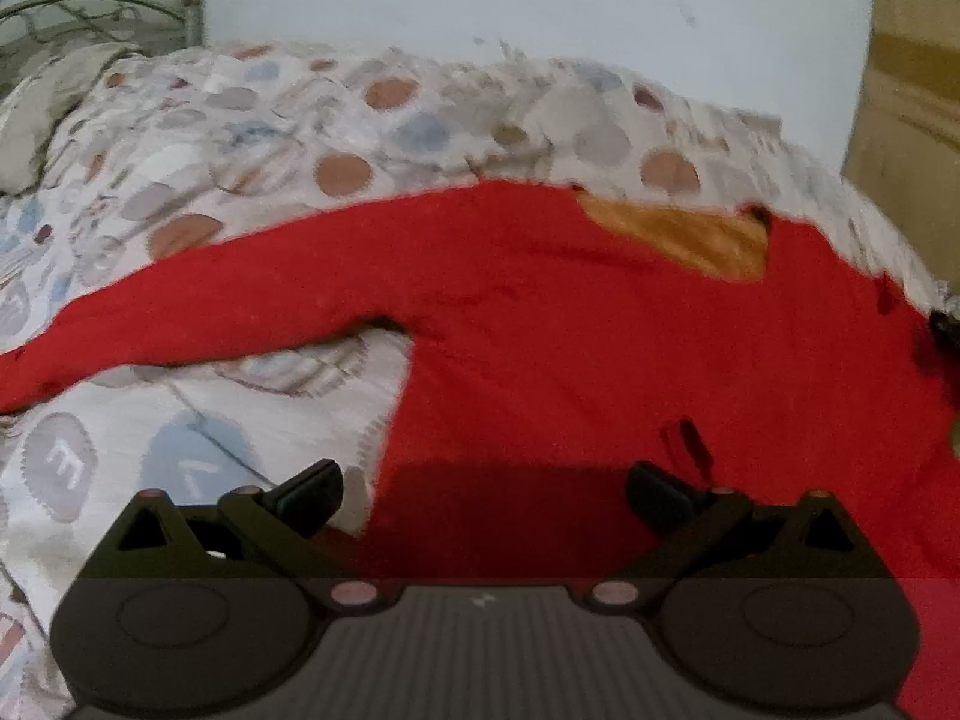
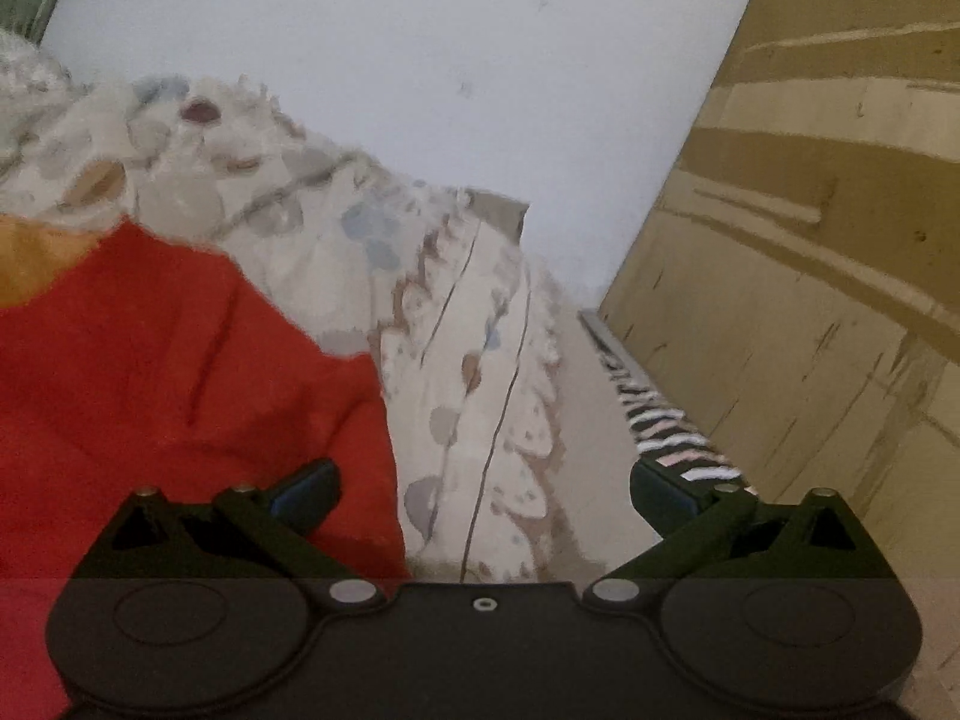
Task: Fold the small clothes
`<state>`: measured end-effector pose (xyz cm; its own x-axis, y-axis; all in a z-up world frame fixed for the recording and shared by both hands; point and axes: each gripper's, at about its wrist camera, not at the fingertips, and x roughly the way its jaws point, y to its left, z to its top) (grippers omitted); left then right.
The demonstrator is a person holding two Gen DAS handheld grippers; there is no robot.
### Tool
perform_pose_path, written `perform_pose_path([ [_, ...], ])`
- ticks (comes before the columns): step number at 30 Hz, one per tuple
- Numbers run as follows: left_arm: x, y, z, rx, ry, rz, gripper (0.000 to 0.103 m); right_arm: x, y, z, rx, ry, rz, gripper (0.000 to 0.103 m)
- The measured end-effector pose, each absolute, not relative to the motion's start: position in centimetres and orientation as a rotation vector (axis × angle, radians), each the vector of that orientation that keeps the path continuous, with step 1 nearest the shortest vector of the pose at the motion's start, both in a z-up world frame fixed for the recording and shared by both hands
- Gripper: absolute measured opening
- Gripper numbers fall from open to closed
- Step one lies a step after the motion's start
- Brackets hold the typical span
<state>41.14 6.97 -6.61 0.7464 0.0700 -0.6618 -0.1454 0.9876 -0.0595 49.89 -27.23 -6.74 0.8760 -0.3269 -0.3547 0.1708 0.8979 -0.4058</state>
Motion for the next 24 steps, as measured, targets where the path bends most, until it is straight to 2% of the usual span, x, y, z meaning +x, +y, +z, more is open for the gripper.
perform_pose_path([
  [5, 40.3, 10.3, -5.1, -0.197, 0.666, 0.178, 0.103, 44.6, -25.5, -2.5, -0.329, 0.367, -0.181, 0.102],
  [11, 39.2, 16.6, -3.8, -0.349, 0.63, 0.309, 0.103, 36.0, -22.5, 1.5, -0.103, 0.421, -0.004, 0.103],
  [14, 37.9, 19.0, -2.9, -0.351, 0.574, 0.446, 0.103, 30.4, -20.2, 1.0, 0.037, 0.4, 0.065, 0.103],
  [18, 36.4, 21.0, -2.0, -0.294, 0.509, 0.488, 0.103, 25.7, -16.2, -0.9, 0.081, 0.392, 0.04, 0.103],
  [24, 33.4, 25.6, -2.2, -0.578, 0.463, 0.356, 0.103, 21.2, -11.7, -1.7, 0.056, 0.339, -0.029, 0.103],
])
